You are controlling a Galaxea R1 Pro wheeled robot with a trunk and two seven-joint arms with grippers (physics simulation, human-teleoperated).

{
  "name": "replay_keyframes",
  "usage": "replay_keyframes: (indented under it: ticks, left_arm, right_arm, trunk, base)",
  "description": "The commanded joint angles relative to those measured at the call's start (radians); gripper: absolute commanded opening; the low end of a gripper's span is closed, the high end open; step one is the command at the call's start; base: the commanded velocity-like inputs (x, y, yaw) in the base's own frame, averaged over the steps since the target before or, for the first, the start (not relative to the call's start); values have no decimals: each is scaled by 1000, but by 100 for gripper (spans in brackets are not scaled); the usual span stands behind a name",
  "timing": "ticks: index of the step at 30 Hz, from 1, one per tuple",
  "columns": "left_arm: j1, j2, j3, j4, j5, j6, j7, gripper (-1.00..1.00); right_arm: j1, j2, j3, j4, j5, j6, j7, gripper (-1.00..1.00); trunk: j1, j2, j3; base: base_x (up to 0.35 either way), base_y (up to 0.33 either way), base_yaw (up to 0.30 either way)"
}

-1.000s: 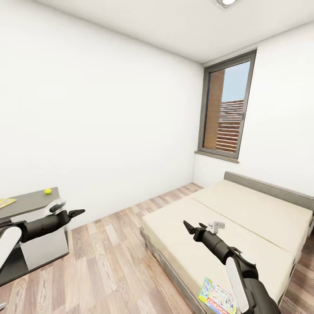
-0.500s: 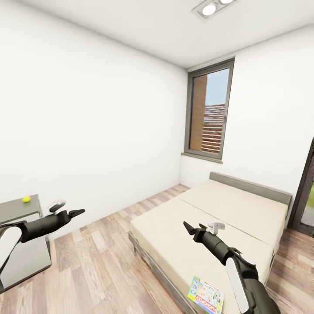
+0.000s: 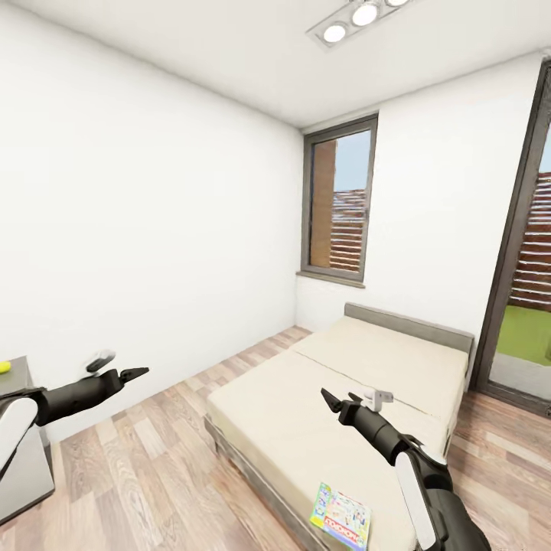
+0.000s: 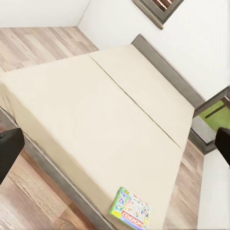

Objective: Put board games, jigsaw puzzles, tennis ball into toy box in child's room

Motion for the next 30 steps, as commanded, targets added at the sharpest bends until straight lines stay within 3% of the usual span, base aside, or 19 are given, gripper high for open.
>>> replay_keyframes:
  ticks: [1, 30]
  left_arm:
    - [0, 0, 2, 0, -5, 5, -7, 100]
    - [0, -2, 0, 0, -5, 5, -6, 100]
  right_arm:
    - [0, 1, -3, 0, -9, 9, 4, 100]
    - [0, -2, -4, 0, -9, 9, 4, 100]
  trunk:
    - [0, -1, 1]
    - [0, -1, 37]
  base:
    - [0, 0, -208]
    - [0, 0, -207]
